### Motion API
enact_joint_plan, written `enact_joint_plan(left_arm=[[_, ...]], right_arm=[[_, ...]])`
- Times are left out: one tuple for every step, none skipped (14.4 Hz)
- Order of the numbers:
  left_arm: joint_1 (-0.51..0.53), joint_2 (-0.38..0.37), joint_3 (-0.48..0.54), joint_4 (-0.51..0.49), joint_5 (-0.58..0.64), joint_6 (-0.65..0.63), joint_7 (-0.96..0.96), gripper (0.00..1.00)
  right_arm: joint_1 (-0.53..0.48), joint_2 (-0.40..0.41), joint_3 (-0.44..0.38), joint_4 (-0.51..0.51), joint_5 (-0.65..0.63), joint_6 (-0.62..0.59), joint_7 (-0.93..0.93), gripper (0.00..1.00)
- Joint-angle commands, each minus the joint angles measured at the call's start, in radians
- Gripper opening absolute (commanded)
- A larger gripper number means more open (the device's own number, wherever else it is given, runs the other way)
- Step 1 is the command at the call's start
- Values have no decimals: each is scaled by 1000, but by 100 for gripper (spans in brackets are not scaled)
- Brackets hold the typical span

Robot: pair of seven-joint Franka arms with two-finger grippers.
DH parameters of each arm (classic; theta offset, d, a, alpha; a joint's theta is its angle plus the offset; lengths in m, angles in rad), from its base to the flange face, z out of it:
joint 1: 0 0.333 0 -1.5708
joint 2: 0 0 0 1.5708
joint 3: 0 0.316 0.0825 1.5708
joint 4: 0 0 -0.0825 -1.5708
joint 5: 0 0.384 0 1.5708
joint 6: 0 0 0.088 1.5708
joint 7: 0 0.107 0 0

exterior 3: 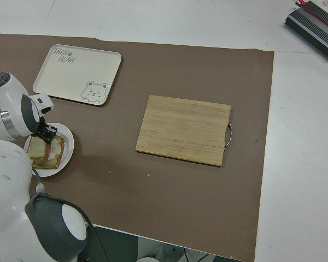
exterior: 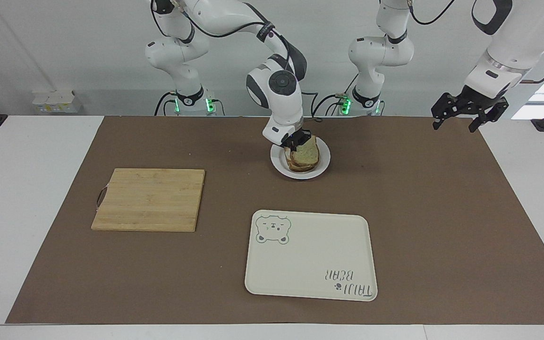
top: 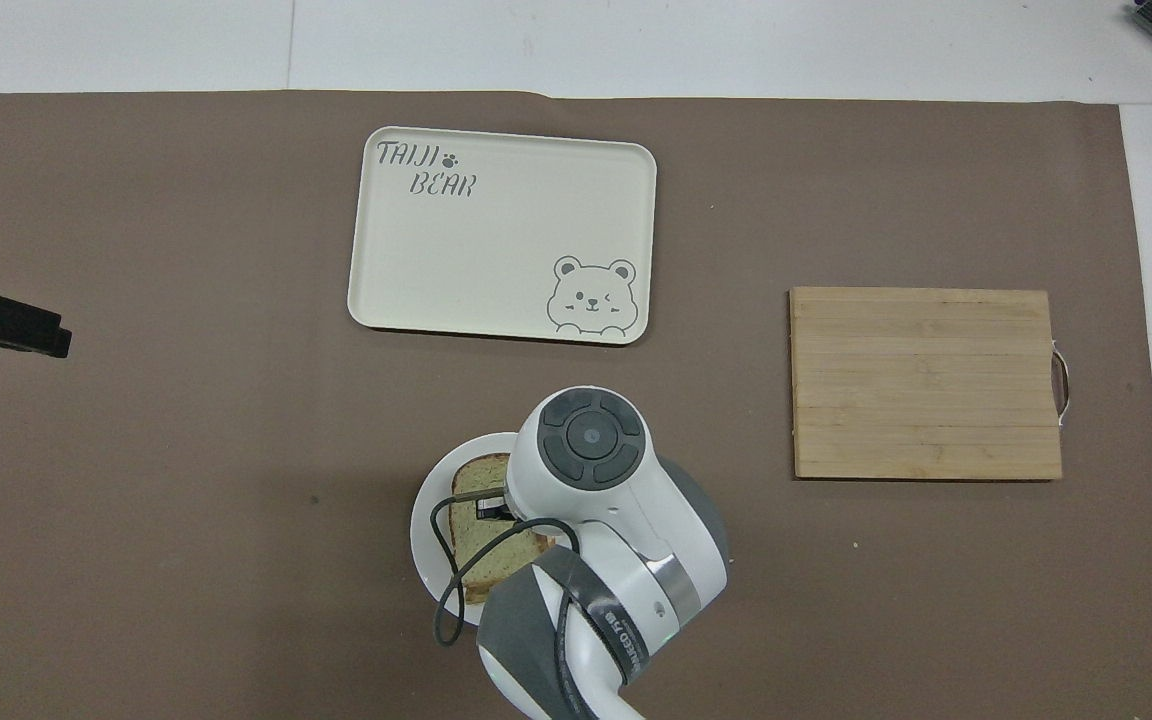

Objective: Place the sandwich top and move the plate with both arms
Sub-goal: 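Carry the bread with the right gripper and lower it onto the egg toast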

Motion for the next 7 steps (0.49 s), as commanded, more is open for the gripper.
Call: enact_joint_plan(left_arm=[[5, 12, -3, 28, 15, -24, 3, 100], [5, 12, -3, 28, 15, -24, 3, 100], [5, 14, -3, 28, 15, -24, 3, 100], [5, 13, -3, 28, 15, -24, 3, 100], [5, 14, -3, 28, 15, -18, 1, 100], [3, 14, -3, 28, 13, -17, 4, 100], [5, 14, -3, 28, 13, -26, 3, 100]], right_arm=[[-11, 6, 0, -25, 25, 47, -40, 0], [-17, 9, 0, -25, 25, 47, -56, 0], [-17, 14, 0, -25, 27, 50, -63, 0], [-15, 14, 0, -29, 27, 63, -54, 0], [-15, 14, 0, -34, 28, 61, -44, 0], [-18, 11, 0, -46, 30, 64, -34, 0], [-18, 11, 0, -51, 32, 64, -17, 0]])
